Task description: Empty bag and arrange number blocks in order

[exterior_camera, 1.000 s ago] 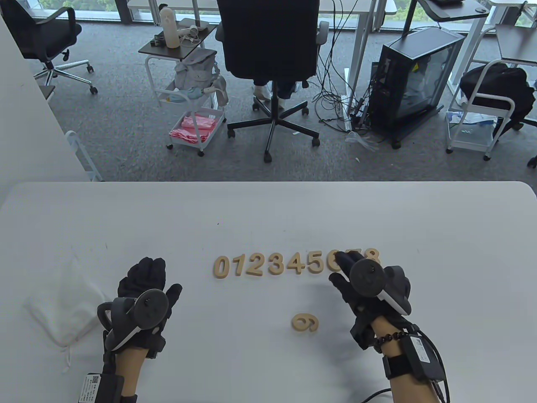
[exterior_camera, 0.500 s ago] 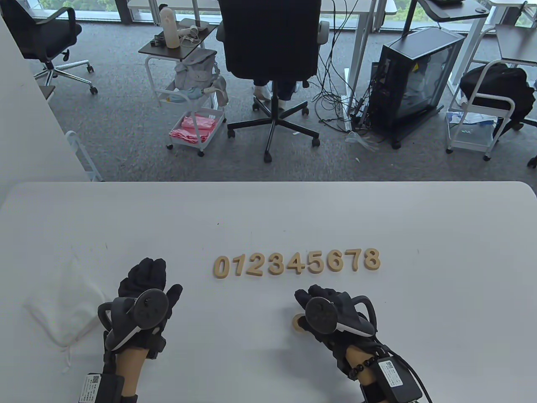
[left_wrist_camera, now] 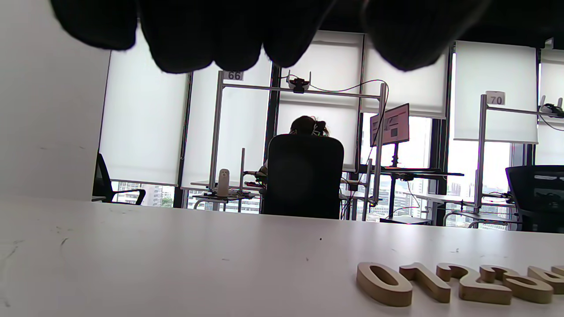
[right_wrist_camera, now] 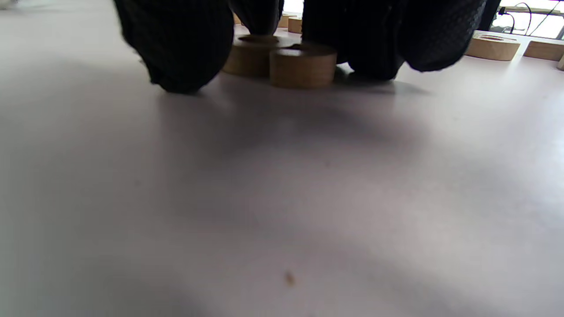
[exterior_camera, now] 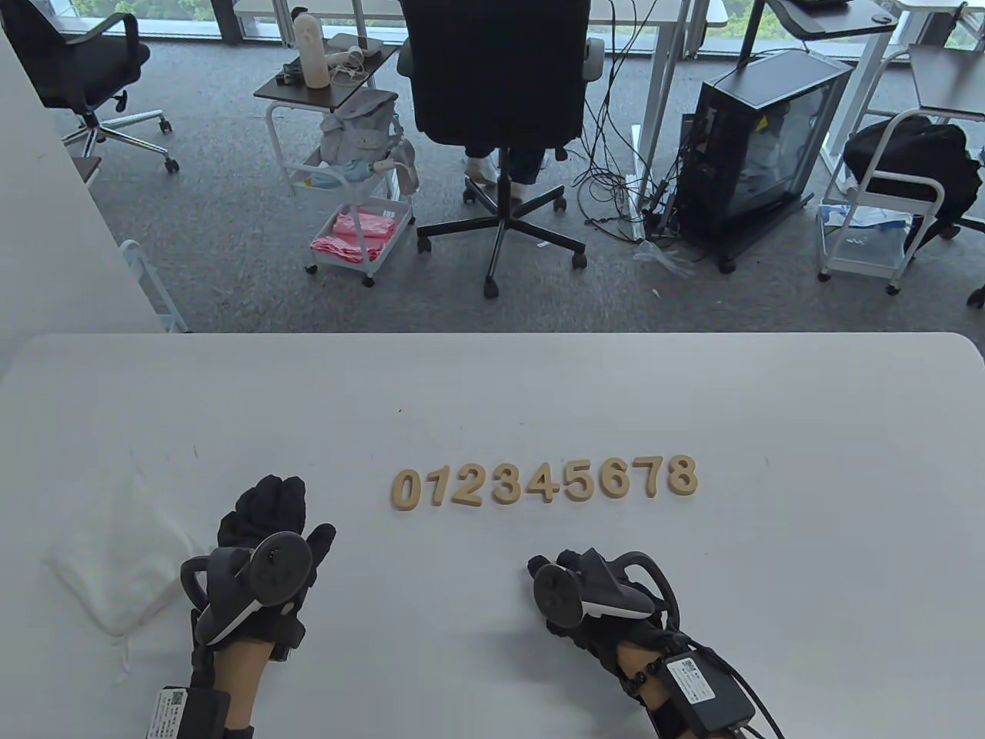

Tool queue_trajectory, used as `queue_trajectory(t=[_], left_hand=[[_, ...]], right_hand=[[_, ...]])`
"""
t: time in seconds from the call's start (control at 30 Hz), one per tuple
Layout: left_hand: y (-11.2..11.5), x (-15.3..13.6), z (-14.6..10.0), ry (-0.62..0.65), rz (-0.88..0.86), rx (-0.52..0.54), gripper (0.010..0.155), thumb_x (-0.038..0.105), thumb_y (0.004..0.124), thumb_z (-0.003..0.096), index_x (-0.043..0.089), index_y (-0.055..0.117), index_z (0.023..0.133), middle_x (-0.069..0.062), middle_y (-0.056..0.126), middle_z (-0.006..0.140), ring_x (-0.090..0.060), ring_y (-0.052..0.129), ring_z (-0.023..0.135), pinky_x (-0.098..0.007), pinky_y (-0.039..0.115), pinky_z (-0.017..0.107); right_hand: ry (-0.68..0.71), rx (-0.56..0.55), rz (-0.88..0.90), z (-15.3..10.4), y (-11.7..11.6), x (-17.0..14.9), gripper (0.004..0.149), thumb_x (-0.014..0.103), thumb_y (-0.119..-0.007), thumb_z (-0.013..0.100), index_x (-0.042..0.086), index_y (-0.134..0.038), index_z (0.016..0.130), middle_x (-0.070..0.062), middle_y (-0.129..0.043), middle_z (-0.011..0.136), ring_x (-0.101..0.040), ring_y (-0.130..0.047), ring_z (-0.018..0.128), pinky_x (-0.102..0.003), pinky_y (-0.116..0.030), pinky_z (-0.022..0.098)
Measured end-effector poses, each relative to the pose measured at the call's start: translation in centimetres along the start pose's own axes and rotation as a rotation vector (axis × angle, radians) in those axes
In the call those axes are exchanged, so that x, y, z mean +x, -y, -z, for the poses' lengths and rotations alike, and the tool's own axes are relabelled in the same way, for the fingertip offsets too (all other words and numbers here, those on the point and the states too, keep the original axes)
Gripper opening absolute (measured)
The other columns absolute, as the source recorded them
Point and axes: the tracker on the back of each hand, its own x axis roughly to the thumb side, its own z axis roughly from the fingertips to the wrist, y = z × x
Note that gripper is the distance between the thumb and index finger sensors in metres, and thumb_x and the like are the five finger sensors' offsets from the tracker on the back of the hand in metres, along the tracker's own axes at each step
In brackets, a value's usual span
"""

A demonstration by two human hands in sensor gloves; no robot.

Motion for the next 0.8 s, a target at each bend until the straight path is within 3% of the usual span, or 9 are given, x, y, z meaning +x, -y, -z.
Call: queue_trajectory(t=[0.47, 0.8], left_hand=[[-0.19, -0.35, -0.09, -0.010, -0.013, 0.014, 0.074, 0.050, 0.072, 0.0517, 0.004, 0.060, 0.109, -0.031, 0.058, 0.109, -0.058, 0.072, 0.097, -0.073, 0.062, 0.065], [-0.21, -0.48, -0.16, -0.015, -0.019, 0.014, 0.074, 0.050, 0.072, 0.0517, 0.004, 0.060, 0.109, -0.031, 0.058, 0.110, -0.058, 0.072, 0.097, -0.073, 0.062, 0.065]], right_hand=[[-0.017, -0.037, -0.022, 0.24, 0.09, 0.29, 0.065, 0.036, -0.078, 0.048, 0.018, -0.058, 0.107, -0.017, -0.069, 0.100, -0.045, -0.078, 0.083, -0.057, -0.076, 0.063], [-0.029, -0.089, 0.005, 0.25, 0.01, -0.06, 0.065, 0.038, -0.080, 0.048, 0.015, -0.061, 0.106, -0.020, -0.073, 0.096, -0.043, -0.083, 0.078, -0.055, -0.080, 0.060]])
